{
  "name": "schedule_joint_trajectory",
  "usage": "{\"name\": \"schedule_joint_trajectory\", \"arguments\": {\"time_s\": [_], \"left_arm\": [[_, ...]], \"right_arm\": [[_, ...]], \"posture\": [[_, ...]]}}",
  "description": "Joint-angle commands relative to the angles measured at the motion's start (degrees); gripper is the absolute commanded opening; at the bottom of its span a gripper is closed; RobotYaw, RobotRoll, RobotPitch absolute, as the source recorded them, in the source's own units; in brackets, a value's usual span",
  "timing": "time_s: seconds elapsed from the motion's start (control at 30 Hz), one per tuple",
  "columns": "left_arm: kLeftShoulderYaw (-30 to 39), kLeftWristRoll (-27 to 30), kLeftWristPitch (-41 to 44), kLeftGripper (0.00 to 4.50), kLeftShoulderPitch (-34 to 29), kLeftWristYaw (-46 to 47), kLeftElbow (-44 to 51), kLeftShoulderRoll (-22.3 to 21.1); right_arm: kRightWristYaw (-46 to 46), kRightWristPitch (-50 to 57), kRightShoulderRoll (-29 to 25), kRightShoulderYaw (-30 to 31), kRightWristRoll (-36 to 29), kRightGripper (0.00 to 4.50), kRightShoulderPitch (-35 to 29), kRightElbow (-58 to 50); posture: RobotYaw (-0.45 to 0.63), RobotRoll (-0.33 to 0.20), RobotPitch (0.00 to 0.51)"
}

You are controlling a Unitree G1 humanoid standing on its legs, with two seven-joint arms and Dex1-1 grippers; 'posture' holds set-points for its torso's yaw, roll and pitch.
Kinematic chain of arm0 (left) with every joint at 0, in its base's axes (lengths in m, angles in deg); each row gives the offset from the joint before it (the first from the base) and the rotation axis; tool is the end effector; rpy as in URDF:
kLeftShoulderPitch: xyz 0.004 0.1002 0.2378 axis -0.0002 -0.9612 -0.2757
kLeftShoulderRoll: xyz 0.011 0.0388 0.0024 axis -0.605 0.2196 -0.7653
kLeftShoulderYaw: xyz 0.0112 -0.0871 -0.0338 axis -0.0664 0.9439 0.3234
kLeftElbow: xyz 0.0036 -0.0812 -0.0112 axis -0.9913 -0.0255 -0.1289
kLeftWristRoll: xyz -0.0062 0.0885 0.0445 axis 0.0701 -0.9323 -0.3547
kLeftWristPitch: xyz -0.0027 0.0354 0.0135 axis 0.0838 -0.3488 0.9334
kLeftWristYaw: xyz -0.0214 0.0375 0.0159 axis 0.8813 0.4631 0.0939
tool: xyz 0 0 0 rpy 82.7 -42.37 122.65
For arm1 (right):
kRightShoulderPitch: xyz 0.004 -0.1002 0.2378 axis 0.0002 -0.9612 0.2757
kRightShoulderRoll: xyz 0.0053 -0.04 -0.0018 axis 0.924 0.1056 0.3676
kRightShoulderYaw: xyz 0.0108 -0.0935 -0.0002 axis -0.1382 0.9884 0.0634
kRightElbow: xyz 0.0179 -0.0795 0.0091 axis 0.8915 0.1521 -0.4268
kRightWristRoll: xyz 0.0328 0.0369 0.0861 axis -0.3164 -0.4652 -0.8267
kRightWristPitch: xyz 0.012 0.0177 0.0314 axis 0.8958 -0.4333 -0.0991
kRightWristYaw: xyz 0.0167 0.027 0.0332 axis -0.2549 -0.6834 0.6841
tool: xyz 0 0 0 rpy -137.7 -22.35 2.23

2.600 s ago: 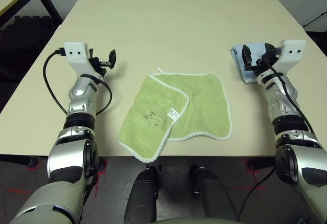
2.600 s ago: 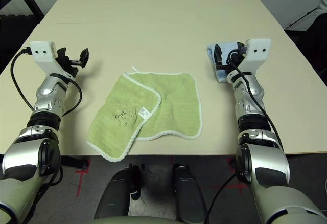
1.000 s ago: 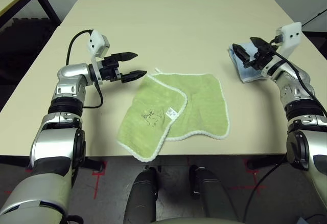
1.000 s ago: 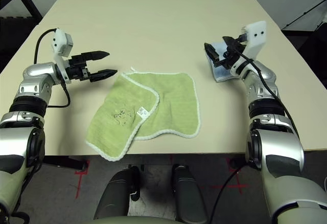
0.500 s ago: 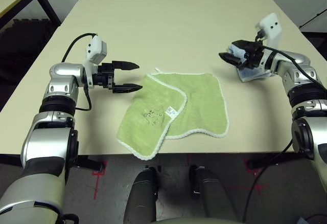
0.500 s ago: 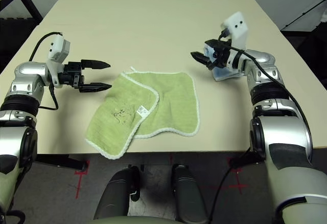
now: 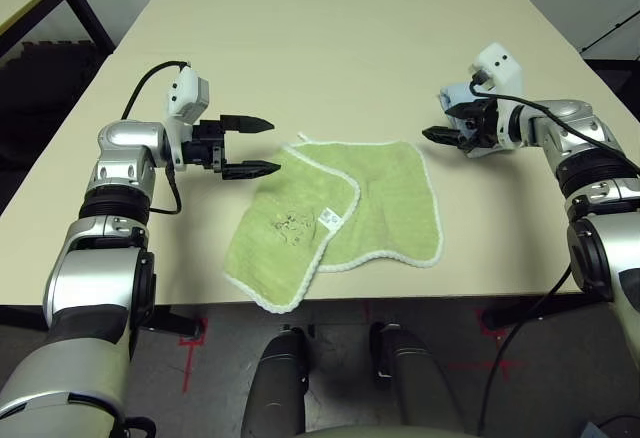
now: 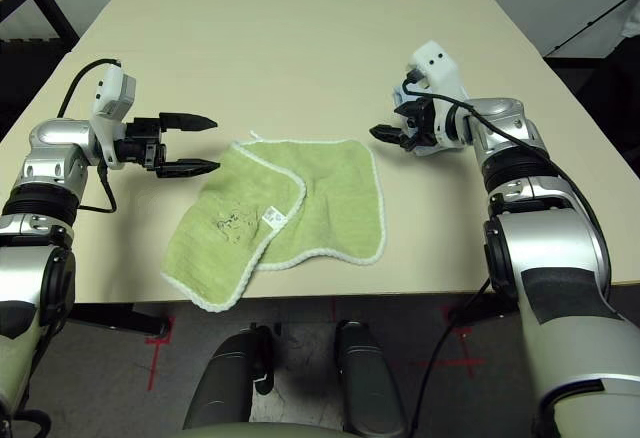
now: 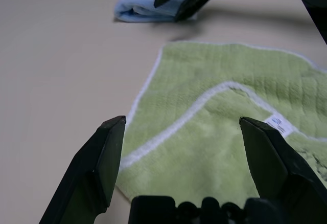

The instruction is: Fold the towel and set it aside.

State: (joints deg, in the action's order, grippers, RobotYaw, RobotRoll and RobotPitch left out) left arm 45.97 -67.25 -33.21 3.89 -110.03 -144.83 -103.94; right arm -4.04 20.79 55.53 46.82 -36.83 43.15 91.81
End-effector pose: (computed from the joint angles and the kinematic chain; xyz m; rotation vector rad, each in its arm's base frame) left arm 0.3337 0.2729 0.2027 0.3666 0.0024 -1.2512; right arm 0.3551 -0.2363 0.2015 -0.3464 0.3473 0.7125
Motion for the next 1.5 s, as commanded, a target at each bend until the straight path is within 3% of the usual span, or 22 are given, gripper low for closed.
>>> {"name": "schedule_joint_trajectory", "arguments": {"time_s": [0.03,0.4,0.87,0.93,1.27,1.5], "left_arm": [[1.41,1.44,2.05,4.5,-1.6,1.09,2.44,-0.08],[2.52,5.78,11.51,4.5,-7.12,1.89,13.73,0.29],[2.21,6.0,13.16,4.5,-9.51,3.41,18.27,0.19],[2.18,5.96,13.3,4.5,-9.66,3.54,18.54,0.11],[1.98,5.7,13.8,4.5,-9.46,3.43,18.65,-0.16],[1.82,5.31,13.85,4.5,-8.77,3.8,17.74,-0.12]], "right_arm": [[0.27,-0.79,0.6,-0.37,-0.05,4.48,0.25,0.35],[-1.59,-1.63,1.16,1.69,1.37,4.48,-2.64,-1.83],[-1.1,-2.03,3.56,3.47,3.44,4.48,-2.55,-1.57],[-1.22,-1.81,3.93,3.6,3.58,3.9,-2.45,-1.57],[-3.76,1.04,3.72,3.24,3.34,0.16,-1.86,-1.64],[-2.52,-3.77,2.76,-5.7,-4.85,0.08,1.42,-3.57]], "posture": [[0.05,0.0,0.203],[0.06,0.0,0.232],[0.07,0.0,0.237],[0.08,0.0,0.237],[0.08,0.0,0.228],[0.06,0.0,0.212]]}}
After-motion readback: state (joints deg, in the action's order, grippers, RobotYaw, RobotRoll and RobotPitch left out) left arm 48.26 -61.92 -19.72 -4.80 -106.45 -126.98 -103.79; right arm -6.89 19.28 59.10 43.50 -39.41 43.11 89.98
